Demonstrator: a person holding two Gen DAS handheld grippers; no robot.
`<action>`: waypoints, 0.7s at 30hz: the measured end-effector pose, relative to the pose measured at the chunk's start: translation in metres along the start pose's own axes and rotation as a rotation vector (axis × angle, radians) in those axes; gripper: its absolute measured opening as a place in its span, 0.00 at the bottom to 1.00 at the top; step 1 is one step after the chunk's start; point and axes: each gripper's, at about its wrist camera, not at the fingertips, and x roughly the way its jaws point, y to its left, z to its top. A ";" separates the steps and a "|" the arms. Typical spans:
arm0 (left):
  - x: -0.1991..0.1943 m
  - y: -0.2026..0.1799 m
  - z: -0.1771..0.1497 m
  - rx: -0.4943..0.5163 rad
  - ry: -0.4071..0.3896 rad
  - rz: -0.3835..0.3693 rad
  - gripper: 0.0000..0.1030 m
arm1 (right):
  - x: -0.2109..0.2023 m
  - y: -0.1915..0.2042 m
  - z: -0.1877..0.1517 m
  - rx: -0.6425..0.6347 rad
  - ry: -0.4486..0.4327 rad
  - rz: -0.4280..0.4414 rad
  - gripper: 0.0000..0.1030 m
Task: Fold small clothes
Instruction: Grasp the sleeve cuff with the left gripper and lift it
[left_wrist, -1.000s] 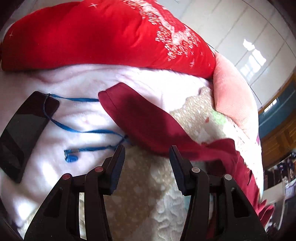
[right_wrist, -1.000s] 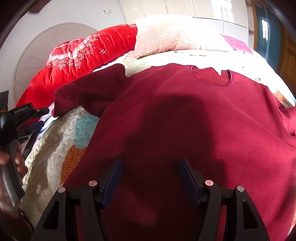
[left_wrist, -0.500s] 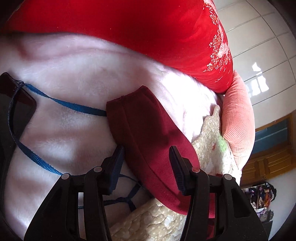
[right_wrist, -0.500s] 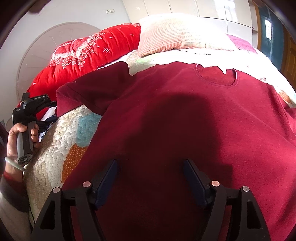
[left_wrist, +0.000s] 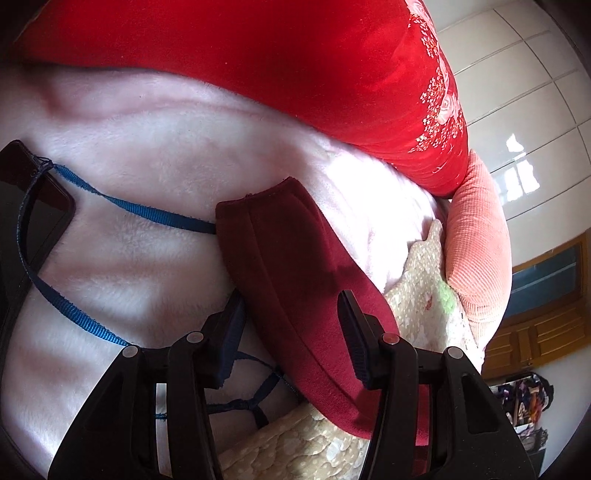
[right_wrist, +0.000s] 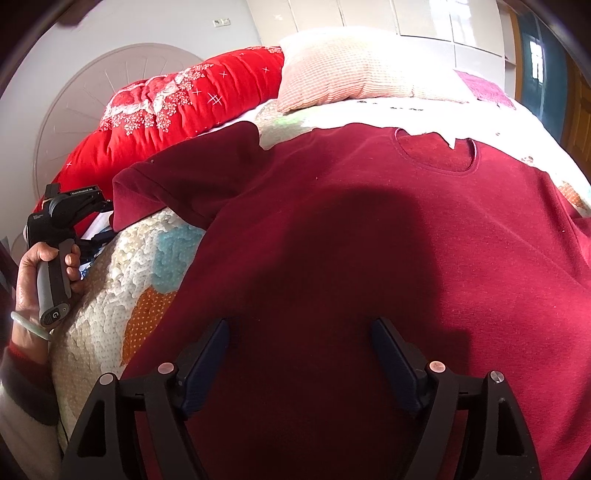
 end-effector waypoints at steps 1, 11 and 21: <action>-0.001 -0.001 0.001 0.006 -0.009 -0.009 0.25 | 0.000 -0.001 0.000 0.006 -0.002 0.004 0.76; -0.071 -0.028 0.003 0.119 -0.237 -0.115 0.03 | -0.002 -0.005 0.000 0.048 -0.016 0.027 0.76; -0.036 -0.010 -0.002 0.050 -0.060 -0.053 0.08 | 0.000 0.000 0.000 0.026 -0.009 0.007 0.76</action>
